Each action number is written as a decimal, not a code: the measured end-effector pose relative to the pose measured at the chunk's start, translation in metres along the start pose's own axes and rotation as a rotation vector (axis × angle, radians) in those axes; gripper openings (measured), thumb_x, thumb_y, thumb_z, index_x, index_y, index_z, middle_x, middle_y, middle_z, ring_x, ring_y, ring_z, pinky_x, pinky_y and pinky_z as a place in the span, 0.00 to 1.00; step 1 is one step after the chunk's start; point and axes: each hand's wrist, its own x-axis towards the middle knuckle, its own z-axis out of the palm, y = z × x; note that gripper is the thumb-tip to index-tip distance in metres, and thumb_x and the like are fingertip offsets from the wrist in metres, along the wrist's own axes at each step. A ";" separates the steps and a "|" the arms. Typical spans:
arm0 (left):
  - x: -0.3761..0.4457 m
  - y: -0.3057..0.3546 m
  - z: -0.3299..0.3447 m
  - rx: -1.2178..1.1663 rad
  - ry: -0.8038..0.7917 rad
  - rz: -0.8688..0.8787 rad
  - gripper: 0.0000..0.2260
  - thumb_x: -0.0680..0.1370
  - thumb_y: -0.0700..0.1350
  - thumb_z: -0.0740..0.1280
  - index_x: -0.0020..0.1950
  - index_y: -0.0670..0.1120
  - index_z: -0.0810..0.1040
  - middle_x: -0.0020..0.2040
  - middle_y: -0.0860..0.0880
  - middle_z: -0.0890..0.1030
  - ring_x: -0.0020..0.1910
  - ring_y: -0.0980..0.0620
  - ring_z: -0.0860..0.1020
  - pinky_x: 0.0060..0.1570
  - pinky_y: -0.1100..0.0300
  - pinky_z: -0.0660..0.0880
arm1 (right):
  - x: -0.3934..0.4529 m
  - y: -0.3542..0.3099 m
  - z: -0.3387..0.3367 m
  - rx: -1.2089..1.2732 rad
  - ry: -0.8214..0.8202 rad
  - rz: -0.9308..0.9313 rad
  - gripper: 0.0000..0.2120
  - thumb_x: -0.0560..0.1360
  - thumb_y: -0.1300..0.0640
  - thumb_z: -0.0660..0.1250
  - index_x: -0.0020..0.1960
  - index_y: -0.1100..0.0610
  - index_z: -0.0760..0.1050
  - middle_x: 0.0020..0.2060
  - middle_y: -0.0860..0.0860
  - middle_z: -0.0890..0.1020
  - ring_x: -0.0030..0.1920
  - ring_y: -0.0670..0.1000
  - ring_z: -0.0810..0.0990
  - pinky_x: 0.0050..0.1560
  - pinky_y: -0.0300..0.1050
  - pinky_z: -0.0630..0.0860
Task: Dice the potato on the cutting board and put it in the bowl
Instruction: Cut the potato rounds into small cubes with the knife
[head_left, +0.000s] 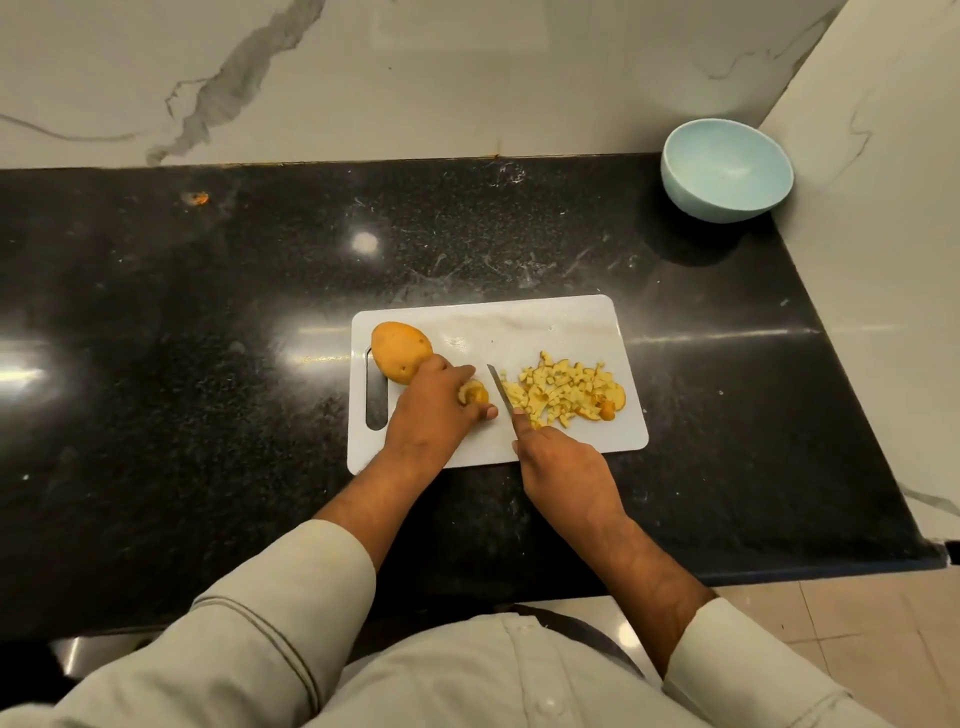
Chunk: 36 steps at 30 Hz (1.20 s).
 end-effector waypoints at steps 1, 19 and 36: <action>0.001 0.001 0.000 0.017 0.002 0.005 0.24 0.70 0.51 0.75 0.64 0.46 0.78 0.52 0.52 0.71 0.50 0.55 0.71 0.49 0.62 0.67 | 0.000 0.001 0.000 -0.001 0.000 -0.001 0.25 0.83 0.53 0.53 0.78 0.52 0.54 0.52 0.52 0.79 0.45 0.54 0.79 0.41 0.49 0.75; 0.014 0.010 -0.011 0.147 -0.091 -0.042 0.18 0.73 0.41 0.73 0.63 0.43 0.79 0.56 0.44 0.82 0.53 0.47 0.78 0.52 0.59 0.73 | 0.004 -0.008 -0.006 -0.002 0.004 0.010 0.24 0.83 0.53 0.52 0.78 0.53 0.54 0.53 0.53 0.77 0.45 0.56 0.79 0.41 0.49 0.73; 0.020 0.017 -0.027 0.213 -0.264 0.052 0.06 0.76 0.38 0.67 0.48 0.38 0.83 0.42 0.42 0.81 0.39 0.52 0.73 0.36 0.65 0.68 | 0.009 -0.060 0.002 0.165 0.015 0.200 0.24 0.82 0.55 0.53 0.77 0.56 0.57 0.52 0.56 0.75 0.48 0.56 0.77 0.42 0.47 0.68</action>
